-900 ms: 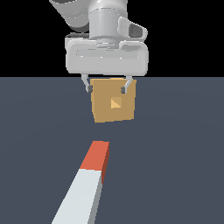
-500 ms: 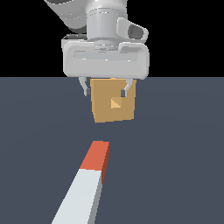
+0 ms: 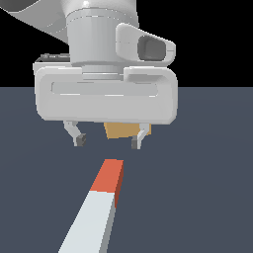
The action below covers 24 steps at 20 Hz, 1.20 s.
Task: Insert the peg into the horizontal hole in a box.
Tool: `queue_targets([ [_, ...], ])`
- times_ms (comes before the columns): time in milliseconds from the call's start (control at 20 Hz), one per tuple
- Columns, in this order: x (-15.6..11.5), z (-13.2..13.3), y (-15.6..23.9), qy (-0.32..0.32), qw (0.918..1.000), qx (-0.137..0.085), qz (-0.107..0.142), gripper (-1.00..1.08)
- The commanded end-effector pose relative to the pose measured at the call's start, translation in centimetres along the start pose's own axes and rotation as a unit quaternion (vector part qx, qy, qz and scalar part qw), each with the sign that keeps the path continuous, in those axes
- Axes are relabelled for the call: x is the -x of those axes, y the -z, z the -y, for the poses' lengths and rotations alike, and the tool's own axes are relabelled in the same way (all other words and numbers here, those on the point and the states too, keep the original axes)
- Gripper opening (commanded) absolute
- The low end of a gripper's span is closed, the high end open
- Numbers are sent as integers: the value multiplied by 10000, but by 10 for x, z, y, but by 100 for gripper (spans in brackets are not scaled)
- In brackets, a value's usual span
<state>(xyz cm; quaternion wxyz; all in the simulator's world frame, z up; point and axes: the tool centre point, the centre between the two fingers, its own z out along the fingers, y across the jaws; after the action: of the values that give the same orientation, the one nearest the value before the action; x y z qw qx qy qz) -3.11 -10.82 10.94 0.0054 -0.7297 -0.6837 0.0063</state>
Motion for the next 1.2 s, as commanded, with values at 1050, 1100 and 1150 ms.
queue_targets([
  [1050, 86, 9, -66, -308, 9995, 78, -9, 100],
  [1100, 86, 9, -71, -308, 9995, 78, -9, 100],
  [1150, 86, 8, -76, -308, 9995, 78, -9, 100],
])
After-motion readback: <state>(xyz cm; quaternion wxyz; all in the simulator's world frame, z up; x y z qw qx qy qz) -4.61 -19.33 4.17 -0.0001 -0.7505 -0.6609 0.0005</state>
